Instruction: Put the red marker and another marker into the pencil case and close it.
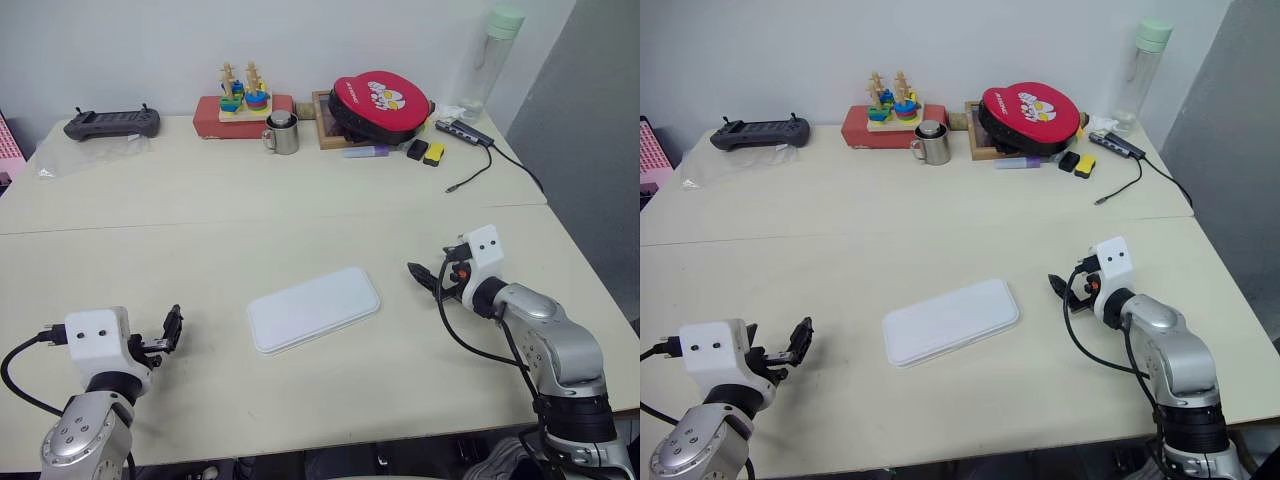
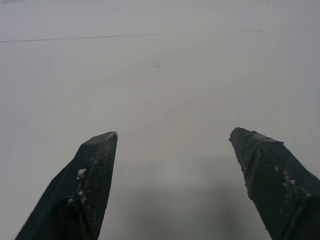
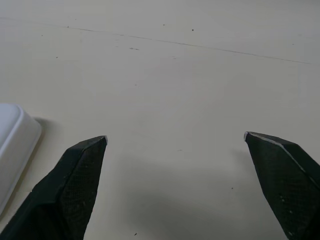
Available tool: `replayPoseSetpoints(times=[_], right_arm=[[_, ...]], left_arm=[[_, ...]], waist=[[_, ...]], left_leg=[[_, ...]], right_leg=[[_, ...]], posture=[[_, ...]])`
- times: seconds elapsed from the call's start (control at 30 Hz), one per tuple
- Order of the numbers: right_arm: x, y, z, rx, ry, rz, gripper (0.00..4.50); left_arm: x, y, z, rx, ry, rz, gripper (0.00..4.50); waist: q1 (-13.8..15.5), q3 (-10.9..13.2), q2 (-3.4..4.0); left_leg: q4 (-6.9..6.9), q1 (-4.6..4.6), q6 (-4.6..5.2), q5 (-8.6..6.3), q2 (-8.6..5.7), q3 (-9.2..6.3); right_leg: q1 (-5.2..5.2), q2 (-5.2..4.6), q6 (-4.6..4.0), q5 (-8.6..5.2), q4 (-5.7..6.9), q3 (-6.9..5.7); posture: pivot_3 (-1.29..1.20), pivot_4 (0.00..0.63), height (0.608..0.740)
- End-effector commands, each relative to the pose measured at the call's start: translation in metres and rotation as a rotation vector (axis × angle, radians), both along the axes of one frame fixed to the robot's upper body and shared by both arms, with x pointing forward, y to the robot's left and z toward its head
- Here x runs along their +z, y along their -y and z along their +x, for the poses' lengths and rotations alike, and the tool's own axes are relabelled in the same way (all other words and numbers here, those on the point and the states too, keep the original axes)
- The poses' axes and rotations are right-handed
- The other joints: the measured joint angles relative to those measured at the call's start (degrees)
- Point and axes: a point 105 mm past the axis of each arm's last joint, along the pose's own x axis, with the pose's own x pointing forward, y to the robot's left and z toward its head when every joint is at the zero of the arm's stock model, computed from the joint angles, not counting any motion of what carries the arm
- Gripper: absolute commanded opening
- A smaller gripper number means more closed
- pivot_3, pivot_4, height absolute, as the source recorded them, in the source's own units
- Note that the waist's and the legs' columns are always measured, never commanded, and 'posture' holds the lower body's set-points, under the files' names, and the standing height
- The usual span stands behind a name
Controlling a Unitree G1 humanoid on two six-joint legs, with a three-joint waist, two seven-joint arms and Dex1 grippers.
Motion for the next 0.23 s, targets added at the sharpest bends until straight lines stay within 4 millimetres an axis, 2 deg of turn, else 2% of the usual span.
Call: replayPoseSetpoints(times=[0.03, 0.23], right_arm=[[0.0181, -0.0019, -0.0028, 0.009, 0.072, 0.007, 4.5], [0.0154, -0.0016, -0.004, -0.005, 0.075, 0.008, 4.5]], left_arm=[[0.0082, 0.003, -0.0014, 0.0, 0.037, 0.02, 4.48], [0.0031, 0.004, -0.003, 0.003, 0.028, 0.016, 4.48]], waist=[[0.01, 0.0, 0.0], [0.04, -0.01, -0.02]], left_leg=[[-0.03, -0.02, 0.0, 0.0, 0.0, 0.02], [-0.52, 0.01, -0.01, 0.0, 0.01, 0.03]], right_leg=[[0.0, 0.0, 0.01, 0.01, -0.07, 0.0], [-0.04, -0.02, 0.21, 0.09, -0.31, -0.05]], posture=[[0.0, 0.15, 0.74], [0.0, 0.15, 0.74]])
